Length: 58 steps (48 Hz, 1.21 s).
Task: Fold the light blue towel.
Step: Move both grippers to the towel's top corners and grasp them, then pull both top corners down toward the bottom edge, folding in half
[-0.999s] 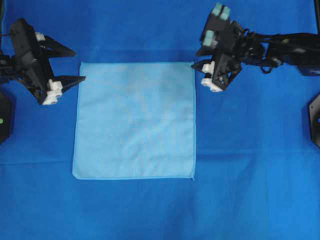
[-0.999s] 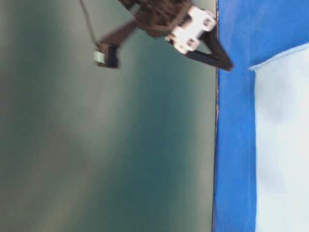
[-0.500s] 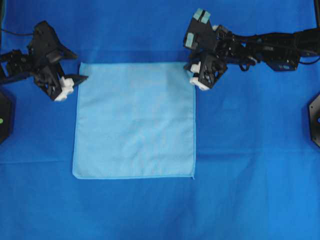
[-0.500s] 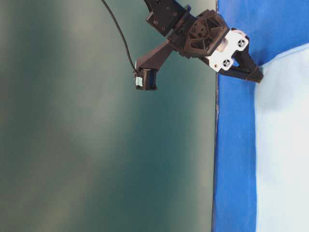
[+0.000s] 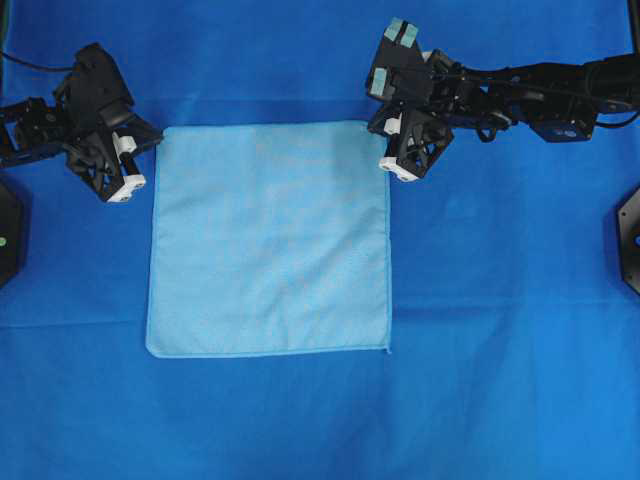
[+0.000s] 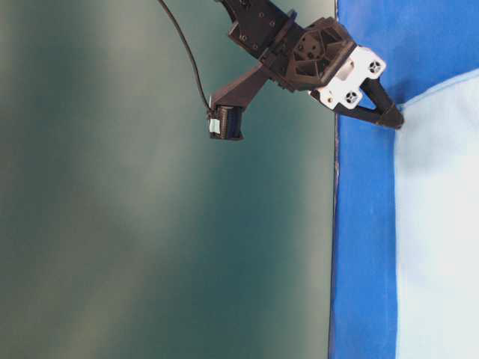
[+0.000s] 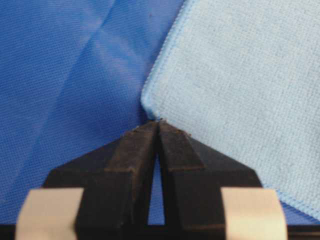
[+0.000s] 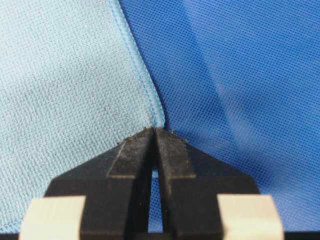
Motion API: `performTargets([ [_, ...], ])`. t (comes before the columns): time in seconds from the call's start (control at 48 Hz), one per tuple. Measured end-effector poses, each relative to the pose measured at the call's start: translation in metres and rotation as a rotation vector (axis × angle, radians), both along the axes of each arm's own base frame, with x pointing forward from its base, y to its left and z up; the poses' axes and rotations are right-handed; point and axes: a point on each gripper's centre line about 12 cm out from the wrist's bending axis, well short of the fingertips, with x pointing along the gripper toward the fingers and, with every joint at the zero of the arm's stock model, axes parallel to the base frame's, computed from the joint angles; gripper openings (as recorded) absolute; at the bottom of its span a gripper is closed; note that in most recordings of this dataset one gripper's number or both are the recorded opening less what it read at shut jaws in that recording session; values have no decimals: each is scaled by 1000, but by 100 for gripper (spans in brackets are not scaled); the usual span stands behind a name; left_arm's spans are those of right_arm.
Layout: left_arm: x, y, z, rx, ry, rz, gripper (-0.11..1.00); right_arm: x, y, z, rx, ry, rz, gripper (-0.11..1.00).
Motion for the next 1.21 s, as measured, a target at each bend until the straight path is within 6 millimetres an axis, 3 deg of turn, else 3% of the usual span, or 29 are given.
performTargets([
  [0.25, 1, 1, 7, 6, -10, 0, 0, 1, 0, 7, -12, -18, 5, 2],
  [0.521, 2, -2, 40, 35, -68, -13, 0, 1, 0, 48, -51, -111, 5, 2],
  [0.833, 1, -16, 40, 24, -56, -62, 0, 0, 6, 47, -39, -107, 8, 2],
  [0.999, 6, -36, 38, 1, -25, -143, 0, 1, 25, 45, -16, -68, 46, 2],
  [1.208, 8, -73, 38, -44, 24, -282, 0, 3, 68, 47, 22, -35, 137, 2],
])
